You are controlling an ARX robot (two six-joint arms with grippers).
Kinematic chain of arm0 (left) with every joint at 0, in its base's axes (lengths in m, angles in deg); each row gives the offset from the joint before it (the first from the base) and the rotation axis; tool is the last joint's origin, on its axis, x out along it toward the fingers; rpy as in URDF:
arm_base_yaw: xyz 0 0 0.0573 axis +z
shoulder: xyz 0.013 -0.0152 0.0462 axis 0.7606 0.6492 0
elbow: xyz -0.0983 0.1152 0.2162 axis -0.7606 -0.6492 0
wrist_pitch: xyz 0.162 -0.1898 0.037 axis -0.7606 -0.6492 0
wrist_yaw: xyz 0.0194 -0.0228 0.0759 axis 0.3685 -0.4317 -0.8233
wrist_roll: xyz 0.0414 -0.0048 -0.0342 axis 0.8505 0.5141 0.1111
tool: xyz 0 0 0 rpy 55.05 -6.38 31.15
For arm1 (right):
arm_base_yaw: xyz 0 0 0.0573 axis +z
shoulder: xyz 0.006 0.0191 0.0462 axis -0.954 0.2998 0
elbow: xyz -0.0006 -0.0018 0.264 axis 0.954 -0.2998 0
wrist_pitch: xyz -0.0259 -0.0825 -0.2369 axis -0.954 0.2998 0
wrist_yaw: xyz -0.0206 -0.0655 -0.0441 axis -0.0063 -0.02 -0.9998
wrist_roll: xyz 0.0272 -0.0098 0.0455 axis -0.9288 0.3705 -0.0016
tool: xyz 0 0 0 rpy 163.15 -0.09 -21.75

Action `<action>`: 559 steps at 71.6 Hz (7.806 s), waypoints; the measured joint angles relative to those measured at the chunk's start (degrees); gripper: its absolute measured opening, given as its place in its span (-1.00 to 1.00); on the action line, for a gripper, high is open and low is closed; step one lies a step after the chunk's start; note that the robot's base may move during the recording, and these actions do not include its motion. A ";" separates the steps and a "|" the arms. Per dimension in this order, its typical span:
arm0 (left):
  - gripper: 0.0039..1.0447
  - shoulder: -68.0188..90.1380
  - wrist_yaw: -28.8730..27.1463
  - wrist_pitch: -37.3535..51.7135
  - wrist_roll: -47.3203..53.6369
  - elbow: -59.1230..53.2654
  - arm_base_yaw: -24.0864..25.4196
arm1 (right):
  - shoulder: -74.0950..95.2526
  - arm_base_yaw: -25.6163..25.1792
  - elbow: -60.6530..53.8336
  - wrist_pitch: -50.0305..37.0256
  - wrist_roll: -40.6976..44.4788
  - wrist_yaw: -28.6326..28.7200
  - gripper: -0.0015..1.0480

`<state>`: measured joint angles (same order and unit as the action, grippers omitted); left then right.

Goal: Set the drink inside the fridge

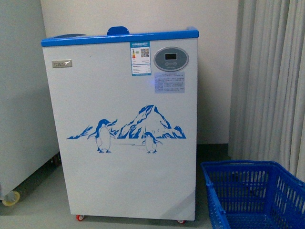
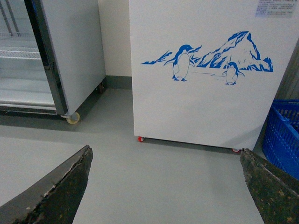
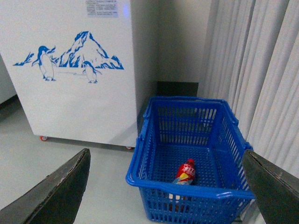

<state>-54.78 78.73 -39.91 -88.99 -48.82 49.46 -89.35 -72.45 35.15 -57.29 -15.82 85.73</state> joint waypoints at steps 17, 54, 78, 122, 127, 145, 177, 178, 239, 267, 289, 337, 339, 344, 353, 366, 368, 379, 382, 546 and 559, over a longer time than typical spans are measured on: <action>0.85 0.00 0.00 0.00 0.00 0.00 0.00 | 0.02 0.00 0.00 0.00 0.00 0.00 0.85; 0.85 0.00 0.04 0.00 0.00 0.00 0.00 | 0.00 0.00 0.00 0.00 0.00 0.00 0.85; 0.85 0.07 0.07 0.00 0.00 0.00 0.00 | 14.64 -2.27 8.07 17.29 -6.21 -10.58 0.85; 0.85 0.04 0.00 0.00 0.00 0.00 0.00 | 127.25 -19.71 37.05 -25.27 -12.66 -4.07 0.85; 0.85 0.04 0.00 0.00 0.00 0.00 0.00 | 134.27 -17.79 41.33 -25.66 -14.25 -4.20 0.85; 0.85 0.04 0.00 0.00 0.00 0.00 0.00 | 151.71 -14.88 52.17 -25.51 -16.50 -5.97 0.85; 0.85 0.04 0.00 0.00 0.00 0.00 0.00 | 166.83 -11.39 65.07 -22.53 -16.22 -8.28 0.85; 0.85 0.04 0.00 0.00 0.00 0.00 0.00 | 167.12 -11.17 65.11 -22.53 -15.80 -8.33 0.85; 0.85 0.04 0.00 0.00 0.00 0.00 0.00 | 112.45 -14.99 36.00 -17.27 -13.11 0.76 -0.23; 0.85 0.04 0.00 0.00 0.00 0.00 0.00 | 56.33 -11.30 42.64 4.68 -7.39 0.15 -0.23; 0.85 0.04 0.00 0.00 0.00 0.00 0.00 | 38.91 -3.61 45.79 13.05 -8.04 -4.22 -0.24; 0.85 0.04 0.02 0.00 0.00 0.00 0.00 | 26.45 6.01 40.54 14.73 -9.46 -13.73 -0.24; 0.85 0.04 0.00 0.00 0.00 0.00 0.00 | 26.47 6.03 40.54 14.75 -9.49 -13.68 -0.24; 0.85 0.04 0.00 0.00 0.00 0.00 0.00 | 26.75 6.08 40.35 14.84 -9.49 -13.57 -0.24; 0.85 0.04 0.02 0.00 0.00 0.00 0.00 | 26.91 6.08 39.82 14.93 -9.51 -13.62 -0.24; 0.85 0.04 -0.02 0.00 0.00 0.00 0.00 | 26.86 6.08 39.82 14.93 -9.51 -13.60 -0.24; 0.85 0.04 0.02 0.00 0.00 0.00 0.00 | 26.86 6.08 39.82 14.93 -9.53 -13.57 -0.24; 0.85 0.04 0.00 0.00 -0.02 0.00 0.00 | 26.82 6.08 39.85 14.93 -9.53 -13.62 -0.24; 0.85 0.04 0.00 0.00 0.00 0.00 0.00 | 26.80 6.05 39.87 14.93 -9.53 -13.62 -0.24; 0.85 115.38 26.10 2.25 75.49 87.06 -7.58 | 26.71 6.05 40.04 14.91 -9.55 -13.62 -0.24; 0.85 119.97 26.97 1.57 74.99 93.26 -7.30 | 26.71 6.05 40.04 14.91 -9.55 -13.62 -0.24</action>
<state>65.20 105.70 -38.34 -13.99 44.45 42.16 -62.64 -66.40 75.19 -42.38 -25.37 72.12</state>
